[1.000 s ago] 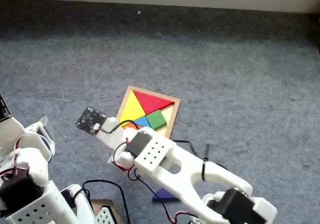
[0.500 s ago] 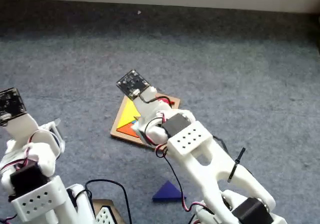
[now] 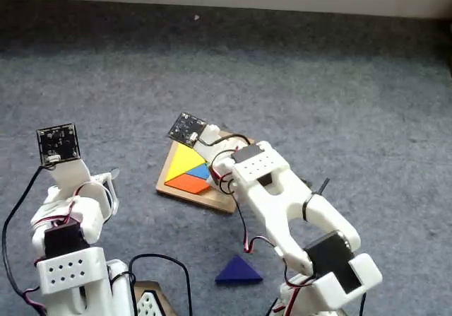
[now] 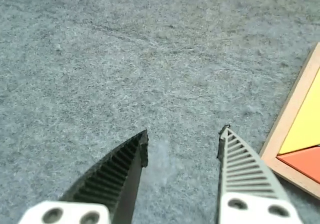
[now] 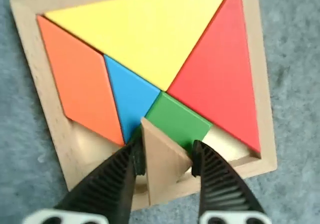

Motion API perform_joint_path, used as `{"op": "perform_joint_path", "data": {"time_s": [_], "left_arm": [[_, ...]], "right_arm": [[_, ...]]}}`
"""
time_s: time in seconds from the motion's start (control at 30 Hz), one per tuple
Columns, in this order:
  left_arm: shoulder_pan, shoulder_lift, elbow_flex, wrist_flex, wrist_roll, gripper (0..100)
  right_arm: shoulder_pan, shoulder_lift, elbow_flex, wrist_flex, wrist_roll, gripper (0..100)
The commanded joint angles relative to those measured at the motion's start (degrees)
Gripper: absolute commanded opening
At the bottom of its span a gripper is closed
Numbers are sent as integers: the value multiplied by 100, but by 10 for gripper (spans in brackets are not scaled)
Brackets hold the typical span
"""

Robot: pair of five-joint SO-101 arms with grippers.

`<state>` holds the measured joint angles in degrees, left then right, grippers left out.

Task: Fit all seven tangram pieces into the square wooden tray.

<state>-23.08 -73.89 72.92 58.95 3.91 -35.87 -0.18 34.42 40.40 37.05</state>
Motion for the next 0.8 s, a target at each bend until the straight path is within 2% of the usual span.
{"op": "perform_joint_path", "data": {"time_s": [0.0,0.23,0.37,0.5,0.77], "left_arm": [[101,-48,-22,-132,62,231],[101,-48,-22,-132,62,231],[101,-48,-22,-132,62,231],[92,-48,-22,-123,62,231],[92,-48,-22,-123,62,231]], "right_arm": [[84,22,-409,-136,141,121],[286,-154,-418,-127,-360,349],[145,-919,-215,-40,-396,336],[110,-1587,330,48,-396,281],[127,-1200,453,66,-396,265]]}}
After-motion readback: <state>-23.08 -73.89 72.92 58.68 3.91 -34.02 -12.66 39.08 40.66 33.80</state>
